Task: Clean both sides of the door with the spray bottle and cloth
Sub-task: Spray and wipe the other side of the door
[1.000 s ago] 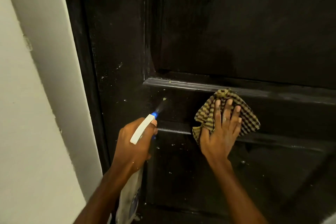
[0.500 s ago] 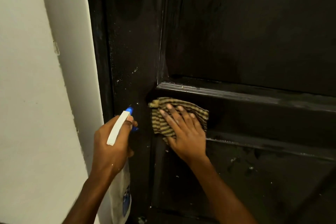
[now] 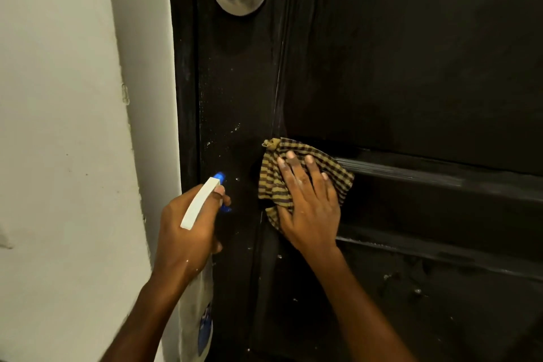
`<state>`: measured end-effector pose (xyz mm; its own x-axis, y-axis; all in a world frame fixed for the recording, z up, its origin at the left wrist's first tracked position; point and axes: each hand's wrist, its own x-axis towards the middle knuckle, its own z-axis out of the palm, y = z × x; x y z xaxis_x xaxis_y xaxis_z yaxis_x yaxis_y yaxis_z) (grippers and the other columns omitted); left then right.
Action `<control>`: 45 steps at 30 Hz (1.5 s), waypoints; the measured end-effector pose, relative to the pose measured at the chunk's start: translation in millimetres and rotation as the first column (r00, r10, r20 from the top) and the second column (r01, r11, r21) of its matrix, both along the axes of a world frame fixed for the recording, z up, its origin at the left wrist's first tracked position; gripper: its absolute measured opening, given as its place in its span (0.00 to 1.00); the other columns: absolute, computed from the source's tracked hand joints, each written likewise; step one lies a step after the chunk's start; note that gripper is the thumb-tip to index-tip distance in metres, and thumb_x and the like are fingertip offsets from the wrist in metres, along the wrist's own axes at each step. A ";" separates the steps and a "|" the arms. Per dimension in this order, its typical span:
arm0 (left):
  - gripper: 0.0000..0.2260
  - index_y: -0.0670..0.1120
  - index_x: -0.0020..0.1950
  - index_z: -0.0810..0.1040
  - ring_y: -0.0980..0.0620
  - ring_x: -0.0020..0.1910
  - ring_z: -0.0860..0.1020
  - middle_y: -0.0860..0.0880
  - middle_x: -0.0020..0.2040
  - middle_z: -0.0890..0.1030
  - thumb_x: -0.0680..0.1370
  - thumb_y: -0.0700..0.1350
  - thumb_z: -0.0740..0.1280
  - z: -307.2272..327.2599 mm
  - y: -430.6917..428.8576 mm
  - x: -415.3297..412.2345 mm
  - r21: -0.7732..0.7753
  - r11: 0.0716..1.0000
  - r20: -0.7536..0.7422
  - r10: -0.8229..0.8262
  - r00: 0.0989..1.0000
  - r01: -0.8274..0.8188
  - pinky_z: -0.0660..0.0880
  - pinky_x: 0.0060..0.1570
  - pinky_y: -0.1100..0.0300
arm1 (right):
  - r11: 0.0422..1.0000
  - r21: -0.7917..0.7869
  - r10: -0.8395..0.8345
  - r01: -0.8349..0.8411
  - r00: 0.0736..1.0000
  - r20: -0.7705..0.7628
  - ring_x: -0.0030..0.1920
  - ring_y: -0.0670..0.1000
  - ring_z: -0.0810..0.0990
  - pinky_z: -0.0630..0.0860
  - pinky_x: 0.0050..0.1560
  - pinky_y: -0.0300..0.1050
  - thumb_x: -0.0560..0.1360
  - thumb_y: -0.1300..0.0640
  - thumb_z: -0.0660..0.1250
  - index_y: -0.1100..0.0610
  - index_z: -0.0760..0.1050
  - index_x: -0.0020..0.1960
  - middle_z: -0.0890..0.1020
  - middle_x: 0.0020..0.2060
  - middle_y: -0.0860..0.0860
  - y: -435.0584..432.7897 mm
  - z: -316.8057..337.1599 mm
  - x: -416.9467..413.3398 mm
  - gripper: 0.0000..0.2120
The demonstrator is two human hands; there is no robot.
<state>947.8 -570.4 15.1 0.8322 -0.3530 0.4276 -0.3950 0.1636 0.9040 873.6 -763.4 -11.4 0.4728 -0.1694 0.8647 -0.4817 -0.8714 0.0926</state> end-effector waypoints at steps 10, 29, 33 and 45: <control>0.24 0.37 0.55 0.80 0.50 0.21 0.76 0.43 0.39 0.80 0.72 0.56 0.61 10.2 -1.4 -2.0 -0.004 0.998 -0.002 -0.066 0.998 0.066 0.73 0.21 0.66 | 0.987 0.105 0.063 -0.123 0.891 0.450 0.76 0.58 0.64 0.59 0.73 0.55 0.71 0.56 0.60 0.59 0.75 0.69 0.76 0.69 0.55 -28.4 -8.5 -32.2 0.26; 0.13 0.42 0.51 0.80 0.52 0.20 0.75 0.43 0.43 0.83 0.80 0.51 0.62 43.5 2.9 14.9 0.059 0.990 -0.080 -0.127 0.989 0.132 0.73 0.21 0.63 | 0.992 0.120 -0.076 0.027 0.901 0.427 0.81 0.56 0.49 0.47 0.79 0.55 0.76 0.48 0.57 0.53 0.56 0.82 0.55 0.81 0.54 15.5 126.3 37.5 0.35; 0.13 0.43 0.47 0.79 0.53 0.23 0.76 0.43 0.39 0.81 0.81 0.52 0.63 50.2 11.3 24.5 0.022 0.990 -0.173 -0.132 0.976 0.138 0.72 0.20 0.64 | 0.995 -0.031 -0.084 0.094 0.968 0.235 0.81 0.55 0.48 0.44 0.79 0.53 0.78 0.45 0.53 0.50 0.53 0.82 0.53 0.82 0.52 15.0 139.5 48.3 0.34; 0.14 0.45 0.43 0.82 0.49 0.23 0.77 0.49 0.37 0.83 0.83 0.47 0.61 43.6 41.7 40.4 -0.034 0.985 0.079 0.174 0.982 -0.172 0.76 0.24 0.60 | 0.861 -0.456 0.136 -0.223 0.967 -0.217 0.81 0.54 0.54 0.56 0.78 0.52 0.80 0.46 0.57 0.52 0.56 0.82 0.56 0.81 0.52 13.8 110.4 86.5 0.32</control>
<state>988.2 -528.7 58.7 0.8419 -0.1944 0.5035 -0.4913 0.1100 0.8640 960.1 -749.6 99.0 0.6026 0.3415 0.7212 -0.2598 -0.7706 0.5820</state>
